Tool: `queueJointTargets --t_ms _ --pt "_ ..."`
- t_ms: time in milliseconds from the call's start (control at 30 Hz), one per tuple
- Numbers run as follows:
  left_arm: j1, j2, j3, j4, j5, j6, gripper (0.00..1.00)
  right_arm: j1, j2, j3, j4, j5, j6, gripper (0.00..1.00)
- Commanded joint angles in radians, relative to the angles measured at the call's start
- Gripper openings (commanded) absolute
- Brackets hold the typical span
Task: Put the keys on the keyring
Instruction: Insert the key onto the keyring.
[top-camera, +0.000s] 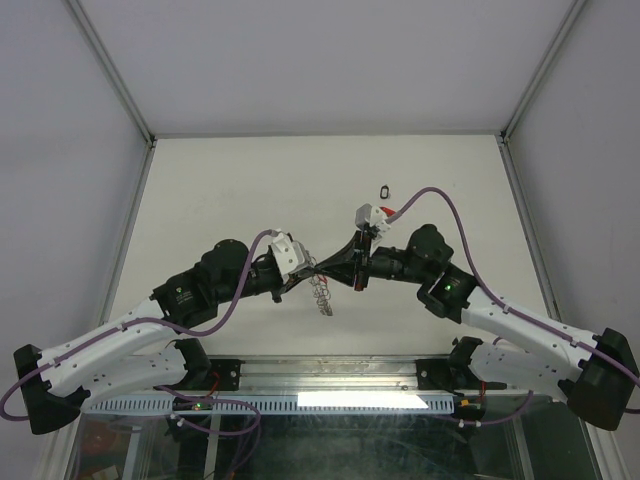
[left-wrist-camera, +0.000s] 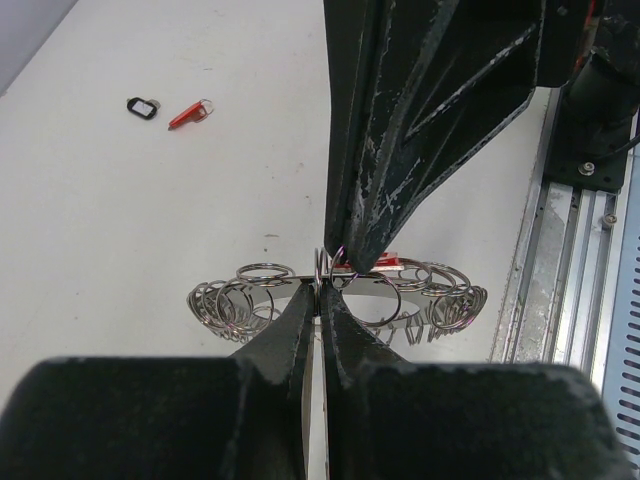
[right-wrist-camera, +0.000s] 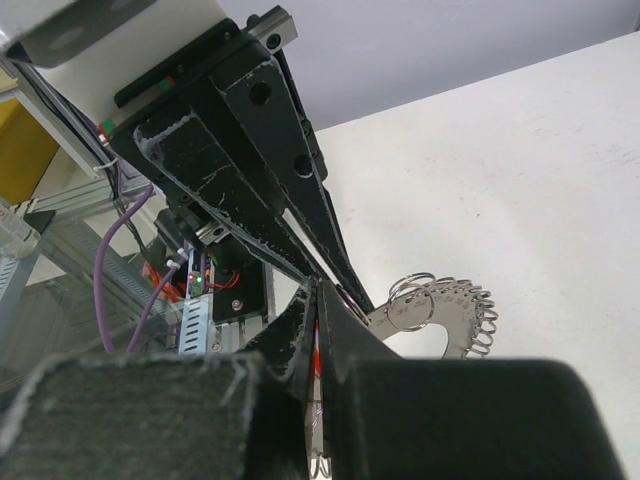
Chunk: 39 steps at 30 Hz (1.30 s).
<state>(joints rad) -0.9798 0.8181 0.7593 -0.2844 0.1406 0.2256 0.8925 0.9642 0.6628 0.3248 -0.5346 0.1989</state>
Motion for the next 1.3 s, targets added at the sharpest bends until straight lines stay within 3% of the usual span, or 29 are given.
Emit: queueJointTargets --t_ms 0,1267 --pt "0.007 -0.007 0.055 0.069 0.024 0.004 0.0 0.011 -0.004 0.024 0.05 0.043 -0.03 0.0" --pt "0.007 -0.01 0.049 0.069 0.013 0.008 0.0 0.026 -0.051 0.017 -0.048 0.168 -0.055 0.0"
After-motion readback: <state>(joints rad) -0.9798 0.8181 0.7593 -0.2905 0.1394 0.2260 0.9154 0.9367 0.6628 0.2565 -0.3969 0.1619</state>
